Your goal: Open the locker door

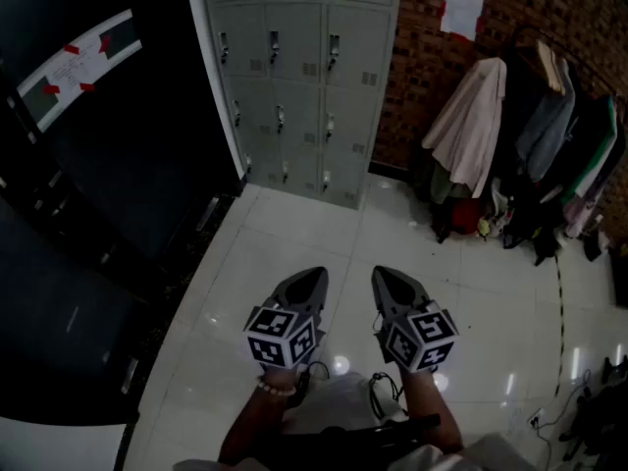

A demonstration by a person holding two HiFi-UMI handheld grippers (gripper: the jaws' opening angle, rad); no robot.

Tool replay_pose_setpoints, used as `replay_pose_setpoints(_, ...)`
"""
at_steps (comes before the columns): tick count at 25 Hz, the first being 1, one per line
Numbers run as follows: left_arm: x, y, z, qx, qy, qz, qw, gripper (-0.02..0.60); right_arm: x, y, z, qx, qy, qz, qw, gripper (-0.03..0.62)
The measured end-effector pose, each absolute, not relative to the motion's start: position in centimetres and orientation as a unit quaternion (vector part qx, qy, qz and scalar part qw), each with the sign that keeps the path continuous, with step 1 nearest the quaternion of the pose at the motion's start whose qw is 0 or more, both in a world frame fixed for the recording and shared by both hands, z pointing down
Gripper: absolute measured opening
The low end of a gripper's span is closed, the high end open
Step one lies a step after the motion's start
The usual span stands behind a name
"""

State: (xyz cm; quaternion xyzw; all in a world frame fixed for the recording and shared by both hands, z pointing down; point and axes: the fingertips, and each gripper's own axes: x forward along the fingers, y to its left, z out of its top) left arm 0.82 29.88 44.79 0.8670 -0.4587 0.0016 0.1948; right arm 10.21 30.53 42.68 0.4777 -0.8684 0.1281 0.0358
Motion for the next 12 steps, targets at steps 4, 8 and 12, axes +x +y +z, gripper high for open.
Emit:
replay_pose_setpoints(4, 1.4, 29.2, 45.0, 0.864, -0.464, 0.002, 0.195, -0.008, 10.8, 30.0, 42.9, 0.473, -0.871, 0.128, 0.035, 0.009)
replay_pose_setpoints(8, 3.1, 28.9, 45.3, 0.86, -0.471, 0.005, 0.196, -0.008, 12.6, 29.4, 43.2, 0.467, -0.873, 0.133, 0.033, 0.009)
replay_pose_setpoints(12, 5.4, 28.6, 45.9, 0.855, -0.479, 0.011, 0.197, -0.008, 15.1, 28.9, 43.9, 0.459, -0.877, 0.139, 0.031, 0.008)
